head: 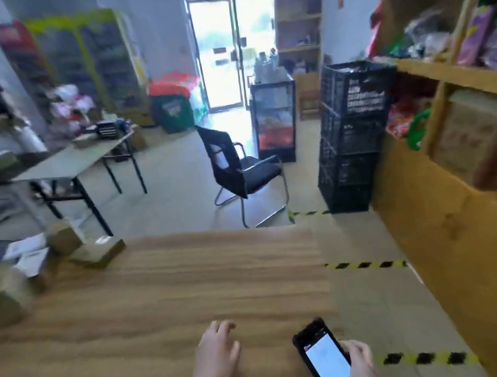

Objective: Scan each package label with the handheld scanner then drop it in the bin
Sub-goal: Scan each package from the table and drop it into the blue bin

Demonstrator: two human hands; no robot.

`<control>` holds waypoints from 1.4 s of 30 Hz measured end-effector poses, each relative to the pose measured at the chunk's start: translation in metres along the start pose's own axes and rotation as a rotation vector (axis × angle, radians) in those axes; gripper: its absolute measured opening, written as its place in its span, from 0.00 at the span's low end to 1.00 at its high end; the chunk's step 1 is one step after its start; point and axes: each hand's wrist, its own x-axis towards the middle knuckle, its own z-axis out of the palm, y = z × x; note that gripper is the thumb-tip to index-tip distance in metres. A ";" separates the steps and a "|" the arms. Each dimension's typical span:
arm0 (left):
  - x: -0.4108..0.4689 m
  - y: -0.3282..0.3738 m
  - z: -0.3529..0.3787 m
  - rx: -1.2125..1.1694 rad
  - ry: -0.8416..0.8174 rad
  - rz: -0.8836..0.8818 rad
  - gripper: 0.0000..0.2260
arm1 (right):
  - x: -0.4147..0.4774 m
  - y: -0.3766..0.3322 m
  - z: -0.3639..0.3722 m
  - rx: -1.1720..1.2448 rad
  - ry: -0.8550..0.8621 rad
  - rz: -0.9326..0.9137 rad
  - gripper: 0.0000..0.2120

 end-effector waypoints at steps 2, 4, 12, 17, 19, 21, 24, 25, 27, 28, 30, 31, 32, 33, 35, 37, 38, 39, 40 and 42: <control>0.002 -0.038 -0.022 -0.003 0.042 -0.081 0.16 | 0.028 -0.027 0.027 0.008 -0.062 -0.075 0.19; 0.003 -0.070 -0.043 -0.011 0.084 -0.178 0.16 | 0.051 -0.056 0.055 -0.036 -0.105 -0.162 0.19; -0.003 -0.147 -0.110 -0.006 0.197 -0.531 0.14 | 0.109 -0.154 0.145 -0.190 -0.305 -0.407 0.27; 0.008 -0.189 -0.129 -0.005 0.191 -0.634 0.16 | 0.130 -0.193 0.198 -0.258 -0.440 -0.484 0.32; 0.019 -0.210 -0.132 -0.021 0.165 -0.667 0.17 | 0.139 -0.205 0.216 -0.294 -0.461 -0.500 0.36; 0.041 -0.235 -0.136 -0.045 0.160 -0.682 0.20 | 0.153 -0.219 0.237 -0.327 -0.465 -0.535 0.39; 0.092 -0.281 -0.145 -0.043 0.165 -0.662 0.24 | 0.177 -0.243 0.272 -0.335 -0.459 -0.531 0.41; 0.112 -0.298 -0.149 -0.019 0.154 -0.654 0.26 | 0.185 -0.249 0.285 -0.324 -0.432 -0.534 0.41; 0.151 -0.331 -0.155 0.001 0.122 -0.651 0.29 | 0.201 -0.261 0.312 -0.326 -0.387 -0.527 0.40; 0.168 -0.345 -0.158 0.000 0.100 -0.654 0.30 | 0.206 -0.268 0.325 -0.332 -0.378 -0.502 0.40; 0.204 -0.374 -0.166 0.012 0.067 -0.641 0.32 | 0.216 -0.282 0.349 -0.333 -0.366 -0.471 0.41; 0.221 -0.388 -0.170 0.022 0.057 -0.625 0.33 | 0.221 -0.288 0.361 -0.336 -0.367 -0.457 0.41; 0.239 -0.402 -0.176 0.035 0.048 -0.607 0.34 | 0.225 -0.296 0.373 -0.340 -0.375 -0.441 0.41; 0.257 -0.414 -0.181 0.051 0.036 -0.597 0.35 | 0.228 -0.303 0.384 -0.340 -0.382 -0.425 0.41; 0.290 -0.437 -0.191 0.086 0.002 -0.597 0.38 | 0.237 -0.315 0.405 -0.331 -0.384 -0.396 0.41; 0.320 -0.456 -0.198 0.118 -0.041 -0.600 0.40 | 0.246 -0.326 0.424 -0.336 -0.388 -0.379 0.41; 0.333 -0.465 -0.199 0.125 -0.065 -0.604 0.42 | 0.250 -0.331 0.433 -0.342 -0.389 -0.371 0.41; 0.345 -0.472 -0.201 0.126 -0.092 -0.609 0.43 | 0.255 -0.336 0.440 -0.345 -0.384 -0.363 0.41; 0.355 -0.478 -0.201 0.128 -0.122 -0.611 0.45 | 0.259 -0.339 0.447 -0.343 -0.377 -0.355 0.40; 0.369 -0.487 -0.198 0.157 -0.186 -0.604 0.48 | 0.266 -0.344 0.459 -0.345 -0.374 -0.335 0.39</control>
